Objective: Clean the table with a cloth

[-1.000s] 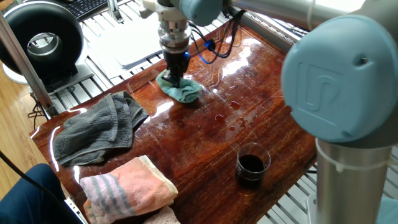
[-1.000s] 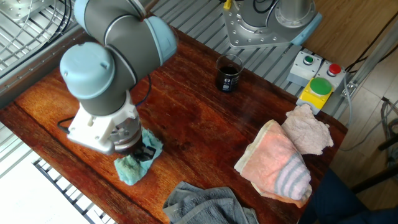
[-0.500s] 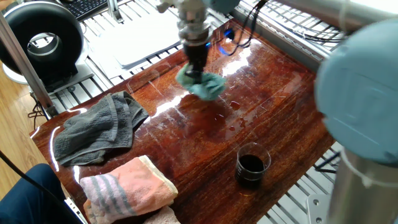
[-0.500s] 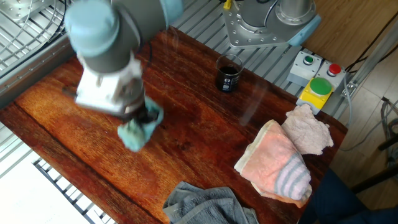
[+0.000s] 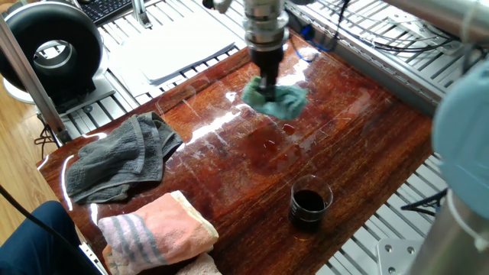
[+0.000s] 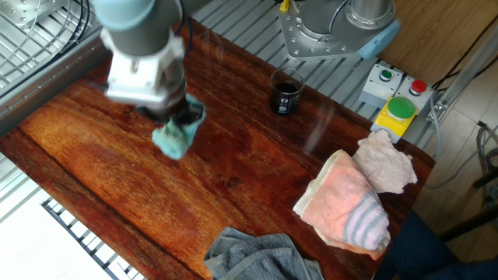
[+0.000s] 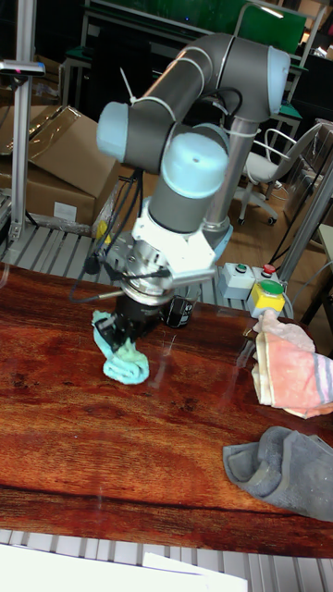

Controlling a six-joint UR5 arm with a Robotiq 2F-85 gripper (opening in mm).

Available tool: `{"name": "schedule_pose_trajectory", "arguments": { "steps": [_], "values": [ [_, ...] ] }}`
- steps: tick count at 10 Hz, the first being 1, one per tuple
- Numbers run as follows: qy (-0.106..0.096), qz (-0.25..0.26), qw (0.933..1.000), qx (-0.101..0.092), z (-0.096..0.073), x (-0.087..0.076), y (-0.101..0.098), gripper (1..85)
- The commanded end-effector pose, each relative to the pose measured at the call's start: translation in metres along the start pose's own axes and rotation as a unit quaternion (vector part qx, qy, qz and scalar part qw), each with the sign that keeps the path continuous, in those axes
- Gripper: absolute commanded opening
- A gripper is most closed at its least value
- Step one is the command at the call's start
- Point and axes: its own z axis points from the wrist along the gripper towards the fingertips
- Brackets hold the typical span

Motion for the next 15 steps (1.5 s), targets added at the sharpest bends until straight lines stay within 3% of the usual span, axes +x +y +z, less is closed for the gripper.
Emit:
{"name": "schedule_pose_trajectory", "arguments": {
  "steps": [1, 3, 4, 5, 7, 8, 15],
  "values": [
    [-0.01, -0.029, 0.9994, -0.014, 0.017, 0.02, 0.005, 1.3],
    [-0.032, -0.069, 0.997, -0.012, 0.036, 0.012, -0.009, 1.3],
    [-0.04, -0.074, 0.9962, -0.025, 0.043, 0.01, -0.007, 1.3],
    [-0.032, -0.073, 0.9966, -0.021, 0.043, 0.015, -0.01, 1.3],
    [-0.018, -0.056, 0.9978, -0.031, 0.038, 0.016, -0.005, 1.3],
    [-0.008, -0.057, 0.9981, -0.02, 0.029, 0.012, -0.012, 1.3],
    [-0.008, -0.035, 0.9991, -0.024, 0.024, 0.007, -0.01, 1.3]
  ]
}}
